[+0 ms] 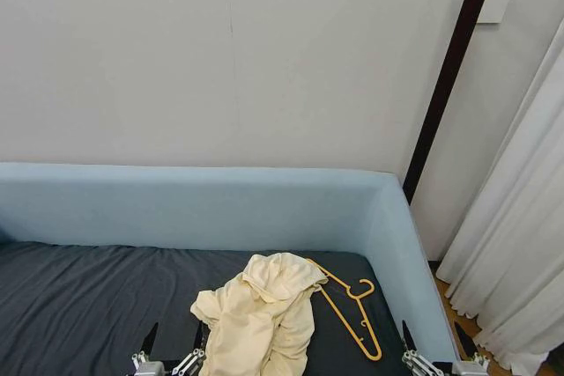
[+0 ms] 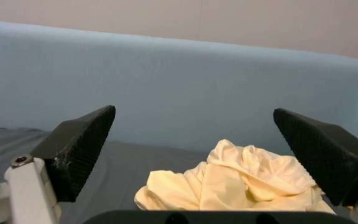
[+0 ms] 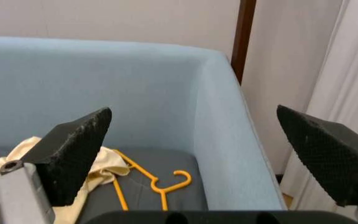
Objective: Pick up the clothes from the sofa and hang them on the clothes hanger.
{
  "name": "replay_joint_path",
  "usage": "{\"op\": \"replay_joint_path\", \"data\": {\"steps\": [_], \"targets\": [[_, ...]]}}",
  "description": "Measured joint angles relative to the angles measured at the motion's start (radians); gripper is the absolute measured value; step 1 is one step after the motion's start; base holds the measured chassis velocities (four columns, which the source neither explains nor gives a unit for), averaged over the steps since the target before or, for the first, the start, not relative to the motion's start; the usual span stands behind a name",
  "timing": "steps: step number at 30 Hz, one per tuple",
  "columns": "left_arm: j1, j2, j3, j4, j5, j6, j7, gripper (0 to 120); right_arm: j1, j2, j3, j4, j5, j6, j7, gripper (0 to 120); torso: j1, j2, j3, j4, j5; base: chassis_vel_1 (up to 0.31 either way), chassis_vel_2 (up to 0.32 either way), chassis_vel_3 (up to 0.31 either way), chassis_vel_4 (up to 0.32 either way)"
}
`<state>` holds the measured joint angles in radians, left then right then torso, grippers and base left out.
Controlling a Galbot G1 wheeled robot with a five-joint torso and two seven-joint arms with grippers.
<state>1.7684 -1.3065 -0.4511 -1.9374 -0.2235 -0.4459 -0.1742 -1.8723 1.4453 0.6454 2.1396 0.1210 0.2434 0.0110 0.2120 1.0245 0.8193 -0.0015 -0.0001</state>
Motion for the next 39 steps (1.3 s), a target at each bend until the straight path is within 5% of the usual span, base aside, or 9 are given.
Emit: {"op": "replay_joint_path", "data": {"steps": [20,27,32,39], "targets": [[0.028,0.023,-0.013,0.019,0.0,-0.008,-0.002,100,0.025,-0.098,-0.048,-0.009,0.074,-0.092,0.036,100,0.0,0.0,0.0,0.0001,0.0002,0.0,0.0,0.0,0.0],[0.014,0.055,0.021,0.059,-0.004,-0.009,-0.001,100,0.05,-0.237,-0.053,0.026,0.233,-0.256,0.081,100,0.0,0.0,0.0,-0.0007,0.0,0.0,0.0,0.0,0.0],[0.038,0.046,0.011,0.069,0.0,-0.023,-0.001,100,0.194,-0.37,-0.119,0.013,0.42,-0.427,0.128,100,0.0,0.0,0.0,0.0001,0.0001,0.0,0.0,0.0,0.0],[0.052,0.024,0.004,0.065,0.017,-0.024,0.0,100,0.372,-0.501,-0.22,-0.064,0.517,-0.481,0.138,100,0.0,0.0,0.0,-0.0001,0.0001,0.0,0.0,0.0,0.0]]}}
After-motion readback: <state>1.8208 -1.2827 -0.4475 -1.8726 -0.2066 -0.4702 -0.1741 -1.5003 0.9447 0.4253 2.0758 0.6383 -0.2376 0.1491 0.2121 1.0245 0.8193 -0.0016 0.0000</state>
